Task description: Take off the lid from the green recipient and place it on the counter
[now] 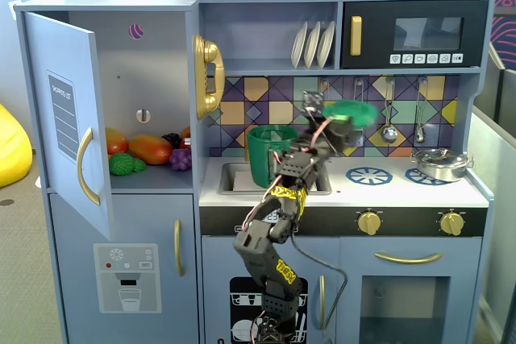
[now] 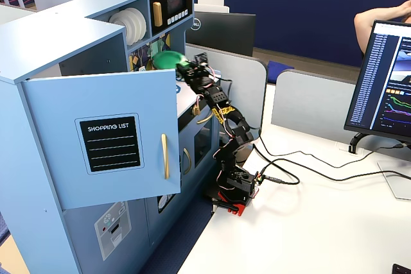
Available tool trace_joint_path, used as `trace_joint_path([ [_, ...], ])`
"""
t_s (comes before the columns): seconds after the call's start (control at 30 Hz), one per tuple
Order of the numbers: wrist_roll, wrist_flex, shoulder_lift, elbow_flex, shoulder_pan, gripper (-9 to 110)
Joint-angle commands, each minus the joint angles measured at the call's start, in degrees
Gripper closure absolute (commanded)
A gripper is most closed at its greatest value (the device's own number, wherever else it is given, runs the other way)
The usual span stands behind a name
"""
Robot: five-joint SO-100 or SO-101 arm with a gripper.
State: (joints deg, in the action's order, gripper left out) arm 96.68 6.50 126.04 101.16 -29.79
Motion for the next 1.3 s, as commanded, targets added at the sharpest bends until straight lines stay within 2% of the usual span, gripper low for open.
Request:
trace_joint_path([
  [0.0, -0.2, -7.0, 5.6, 8.7, -3.3, 101],
  [0.17, -0.5, -13.7, 4.6, 19.2, -4.7, 101],
  [0.33, -0.9, -18.5, 0.2, 22.6, -4.4, 101],
  [0.93, 1.1, -20.7, -7.3, 23.7, -2.4, 101],
  [1.27, 1.5, -18.5, -6.1, 23.0, -2.3, 82],
])
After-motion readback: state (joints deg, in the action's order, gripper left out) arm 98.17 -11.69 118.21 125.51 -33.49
